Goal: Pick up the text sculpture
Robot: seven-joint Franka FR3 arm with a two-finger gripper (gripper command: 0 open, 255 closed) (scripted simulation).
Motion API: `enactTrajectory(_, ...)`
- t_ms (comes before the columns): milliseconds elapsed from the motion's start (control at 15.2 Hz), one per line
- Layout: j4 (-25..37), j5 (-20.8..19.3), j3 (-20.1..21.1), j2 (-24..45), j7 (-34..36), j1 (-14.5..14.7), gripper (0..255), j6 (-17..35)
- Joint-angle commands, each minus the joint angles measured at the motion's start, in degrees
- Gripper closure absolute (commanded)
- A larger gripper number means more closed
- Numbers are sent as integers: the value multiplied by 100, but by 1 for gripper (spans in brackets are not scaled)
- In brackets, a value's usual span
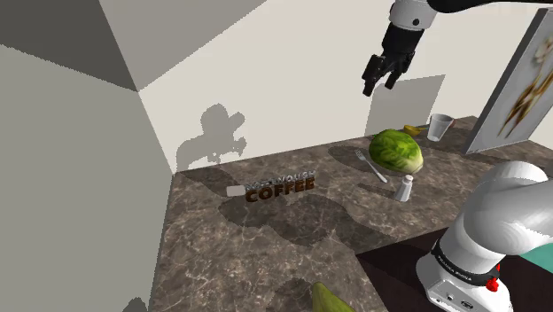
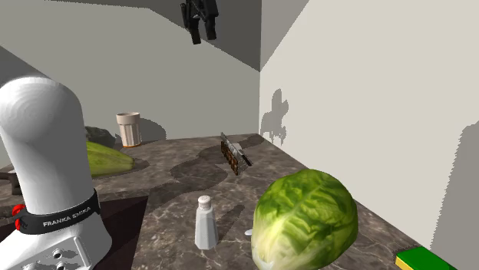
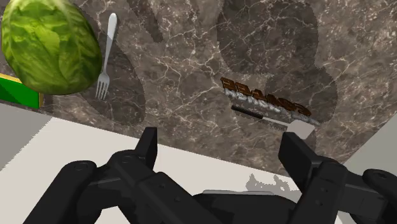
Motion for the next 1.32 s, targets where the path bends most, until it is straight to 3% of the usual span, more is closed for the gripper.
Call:
enactTrajectory(0, 0, 0, 0, 0, 0, 0, 0, 0)
enactTrajectory(1254, 342, -166, -261, 3432, -2867, 1211, 0, 2397)
